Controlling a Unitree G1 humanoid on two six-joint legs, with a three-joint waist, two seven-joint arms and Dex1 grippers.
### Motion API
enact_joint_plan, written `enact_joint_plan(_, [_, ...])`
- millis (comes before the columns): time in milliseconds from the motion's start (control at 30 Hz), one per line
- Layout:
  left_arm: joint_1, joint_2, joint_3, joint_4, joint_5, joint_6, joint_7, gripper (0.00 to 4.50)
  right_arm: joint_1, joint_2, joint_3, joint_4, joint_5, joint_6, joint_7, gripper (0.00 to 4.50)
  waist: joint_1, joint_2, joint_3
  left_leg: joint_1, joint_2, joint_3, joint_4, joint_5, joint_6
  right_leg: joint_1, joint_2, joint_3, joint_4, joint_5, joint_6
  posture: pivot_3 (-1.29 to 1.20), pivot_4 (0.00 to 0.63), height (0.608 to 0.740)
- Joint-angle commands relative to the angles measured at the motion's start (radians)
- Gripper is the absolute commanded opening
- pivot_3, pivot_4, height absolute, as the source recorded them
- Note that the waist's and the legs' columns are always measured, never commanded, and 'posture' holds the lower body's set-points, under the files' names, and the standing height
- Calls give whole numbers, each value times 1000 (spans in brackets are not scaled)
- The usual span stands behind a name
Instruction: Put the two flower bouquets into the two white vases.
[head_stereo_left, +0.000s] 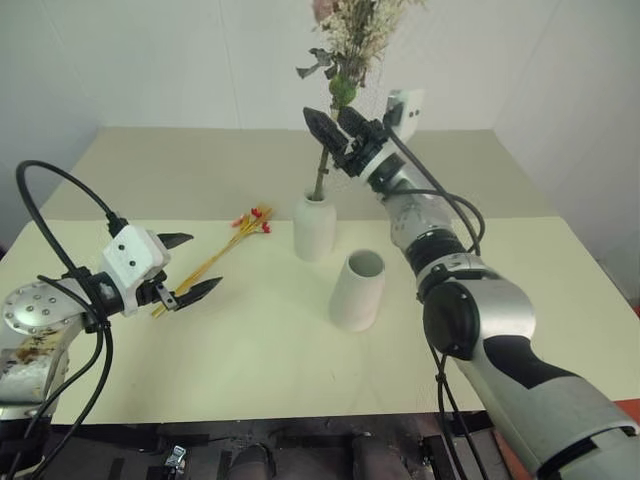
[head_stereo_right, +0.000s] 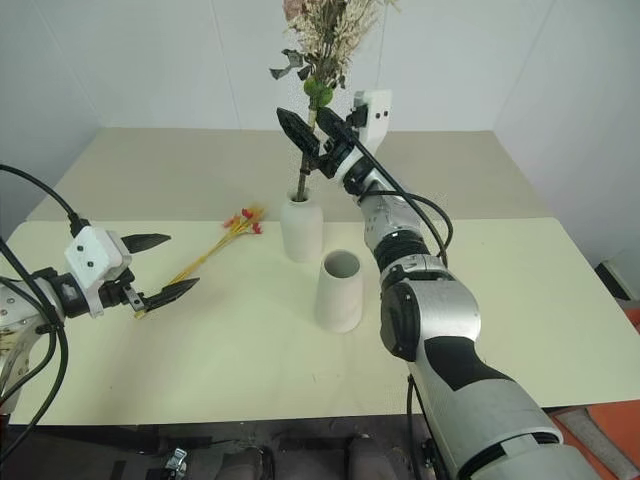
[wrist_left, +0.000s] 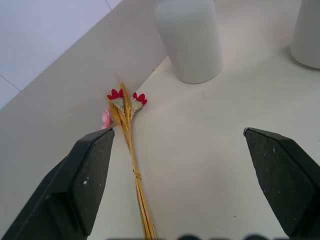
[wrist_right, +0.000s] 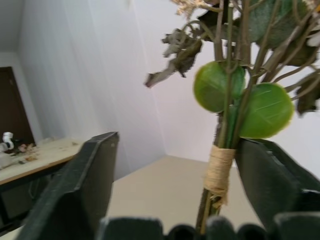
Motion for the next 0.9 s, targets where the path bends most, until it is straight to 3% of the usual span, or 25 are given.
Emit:
enact_joint_plan(33, [-32,2,-3,5,-7,-34,-9,4500,23,-6,-9,-69,27,-17,50,4484,0,0,0,0,0,0,0,0,0,0,0,0,0,0,0,0,150,740])
enact_joint_plan(533, [-126,-22,-74,96,6,-91,-26,4500,163,14,40,-282,61,-7,160,4484,0,0,0,0,0,0,0,0,0,0,0,0,1,0,0,0,150,740])
enact_joint_plan(900, [-93,-28,-69,81,5,-92,-11,4500,59,-36,167,-203,-96,-13,6,4484,-2,0,0,0,0,0,0,0,0,-1,0,0,1,0,0,0,150,740])
